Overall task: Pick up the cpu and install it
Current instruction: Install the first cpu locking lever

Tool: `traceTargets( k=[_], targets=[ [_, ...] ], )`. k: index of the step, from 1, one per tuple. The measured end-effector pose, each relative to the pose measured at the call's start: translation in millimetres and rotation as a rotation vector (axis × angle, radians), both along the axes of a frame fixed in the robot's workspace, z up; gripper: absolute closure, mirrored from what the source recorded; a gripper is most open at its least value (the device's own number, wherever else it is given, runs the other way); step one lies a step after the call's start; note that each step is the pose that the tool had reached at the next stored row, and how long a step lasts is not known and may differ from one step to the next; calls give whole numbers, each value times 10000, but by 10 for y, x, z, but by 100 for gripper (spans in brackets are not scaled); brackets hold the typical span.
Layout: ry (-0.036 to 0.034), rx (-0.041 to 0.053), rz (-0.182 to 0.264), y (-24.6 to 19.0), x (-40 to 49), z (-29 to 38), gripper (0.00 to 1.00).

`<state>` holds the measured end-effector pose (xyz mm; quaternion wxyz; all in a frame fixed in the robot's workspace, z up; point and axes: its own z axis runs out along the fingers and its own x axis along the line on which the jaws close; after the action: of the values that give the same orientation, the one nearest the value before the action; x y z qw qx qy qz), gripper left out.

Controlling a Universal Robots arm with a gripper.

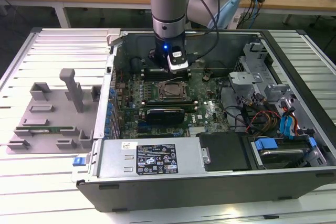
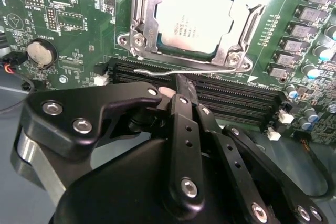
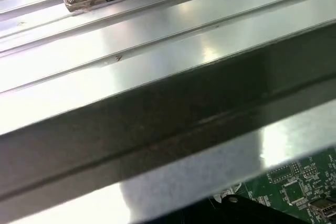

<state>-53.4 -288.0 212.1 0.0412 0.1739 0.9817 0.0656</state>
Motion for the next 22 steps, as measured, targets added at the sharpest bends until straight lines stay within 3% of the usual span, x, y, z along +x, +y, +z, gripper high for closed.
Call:
traceTargets(
  k=[10,15,22],
  targets=[
    [-2,2,1,1,0,207,89],
    [0,-1,1,-22,0,189,89],
    [-10,0,2,-26,8,88,89]
  ],
)
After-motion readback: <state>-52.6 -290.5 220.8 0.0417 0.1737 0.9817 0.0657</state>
